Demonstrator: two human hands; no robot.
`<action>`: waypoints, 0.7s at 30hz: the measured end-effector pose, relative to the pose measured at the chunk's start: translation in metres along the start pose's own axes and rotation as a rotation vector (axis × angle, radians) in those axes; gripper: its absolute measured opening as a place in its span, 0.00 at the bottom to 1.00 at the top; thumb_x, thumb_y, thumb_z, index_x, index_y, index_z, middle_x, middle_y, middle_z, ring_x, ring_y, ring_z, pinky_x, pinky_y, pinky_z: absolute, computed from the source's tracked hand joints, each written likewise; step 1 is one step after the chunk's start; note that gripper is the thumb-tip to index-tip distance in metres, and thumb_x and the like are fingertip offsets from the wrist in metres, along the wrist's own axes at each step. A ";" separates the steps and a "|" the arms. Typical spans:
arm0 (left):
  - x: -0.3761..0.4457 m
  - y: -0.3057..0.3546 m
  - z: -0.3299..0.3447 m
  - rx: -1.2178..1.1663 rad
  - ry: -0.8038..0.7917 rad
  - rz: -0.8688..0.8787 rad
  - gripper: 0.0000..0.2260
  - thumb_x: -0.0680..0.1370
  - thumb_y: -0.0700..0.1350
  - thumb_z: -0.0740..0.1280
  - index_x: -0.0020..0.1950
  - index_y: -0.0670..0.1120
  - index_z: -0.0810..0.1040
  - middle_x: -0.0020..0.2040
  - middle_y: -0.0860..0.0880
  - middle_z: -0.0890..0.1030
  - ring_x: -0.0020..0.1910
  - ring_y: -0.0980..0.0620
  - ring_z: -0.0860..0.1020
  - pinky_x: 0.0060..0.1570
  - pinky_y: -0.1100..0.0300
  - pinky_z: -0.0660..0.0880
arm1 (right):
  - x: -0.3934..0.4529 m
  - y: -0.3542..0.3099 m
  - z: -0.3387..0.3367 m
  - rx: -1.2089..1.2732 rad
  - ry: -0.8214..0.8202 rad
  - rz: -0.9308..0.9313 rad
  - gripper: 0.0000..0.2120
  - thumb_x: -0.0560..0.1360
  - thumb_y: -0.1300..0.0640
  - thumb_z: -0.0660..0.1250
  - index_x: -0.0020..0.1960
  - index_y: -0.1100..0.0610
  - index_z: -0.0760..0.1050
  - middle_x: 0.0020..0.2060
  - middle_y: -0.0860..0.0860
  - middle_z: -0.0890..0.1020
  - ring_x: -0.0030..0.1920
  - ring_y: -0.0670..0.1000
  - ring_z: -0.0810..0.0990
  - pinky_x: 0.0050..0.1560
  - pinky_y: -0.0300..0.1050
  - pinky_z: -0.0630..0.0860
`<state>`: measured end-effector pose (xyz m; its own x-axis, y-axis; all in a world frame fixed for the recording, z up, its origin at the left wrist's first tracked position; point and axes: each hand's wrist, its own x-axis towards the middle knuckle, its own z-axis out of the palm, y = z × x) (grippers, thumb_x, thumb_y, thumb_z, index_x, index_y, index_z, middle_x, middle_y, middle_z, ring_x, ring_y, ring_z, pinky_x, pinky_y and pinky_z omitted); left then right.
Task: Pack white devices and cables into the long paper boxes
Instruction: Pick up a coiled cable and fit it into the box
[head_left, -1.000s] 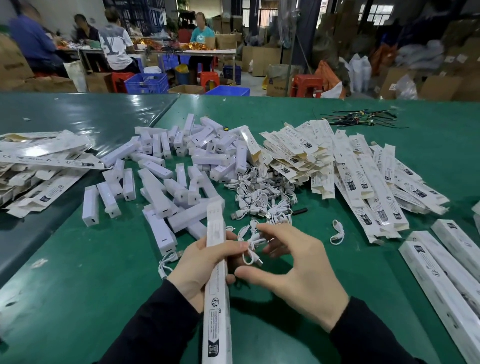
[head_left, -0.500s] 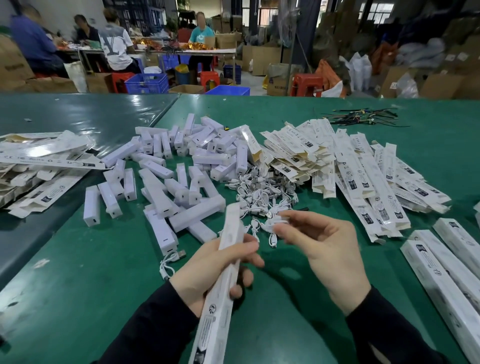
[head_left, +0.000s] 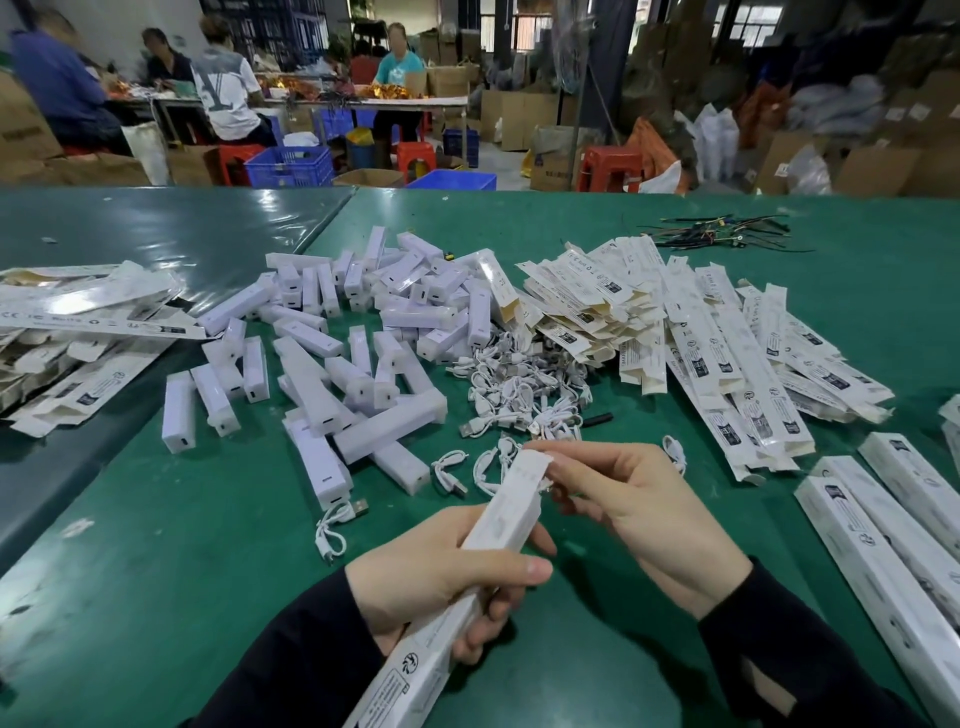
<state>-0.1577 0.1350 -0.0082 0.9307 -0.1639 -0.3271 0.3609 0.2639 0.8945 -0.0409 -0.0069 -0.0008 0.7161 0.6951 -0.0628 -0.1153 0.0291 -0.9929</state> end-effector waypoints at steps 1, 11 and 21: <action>0.000 0.000 0.000 0.008 -0.013 -0.004 0.17 0.67 0.46 0.74 0.52 0.45 0.76 0.27 0.47 0.69 0.19 0.54 0.67 0.20 0.68 0.66 | 0.000 -0.001 -0.001 -0.008 -0.024 0.014 0.12 0.65 0.52 0.72 0.46 0.53 0.87 0.44 0.56 0.86 0.38 0.45 0.77 0.41 0.36 0.76; -0.002 0.001 0.000 0.068 -0.044 -0.018 0.15 0.71 0.42 0.70 0.55 0.42 0.72 0.27 0.47 0.70 0.18 0.55 0.67 0.20 0.68 0.66 | -0.001 -0.008 -0.008 -0.042 -0.141 0.169 0.16 0.68 0.57 0.71 0.50 0.68 0.83 0.39 0.61 0.77 0.31 0.45 0.74 0.32 0.33 0.71; 0.001 -0.004 0.005 0.034 0.040 0.017 0.26 0.73 0.43 0.73 0.65 0.46 0.64 0.32 0.46 0.73 0.20 0.54 0.68 0.18 0.67 0.68 | -0.001 -0.009 -0.014 -0.179 -0.163 0.176 0.07 0.72 0.62 0.72 0.47 0.63 0.85 0.32 0.56 0.78 0.26 0.43 0.72 0.29 0.32 0.70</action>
<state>-0.1585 0.1288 -0.0105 0.9387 -0.1207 -0.3229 0.3430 0.2334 0.9099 -0.0308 -0.0179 0.0065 0.5744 0.7848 -0.2328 -0.0945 -0.2190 -0.9711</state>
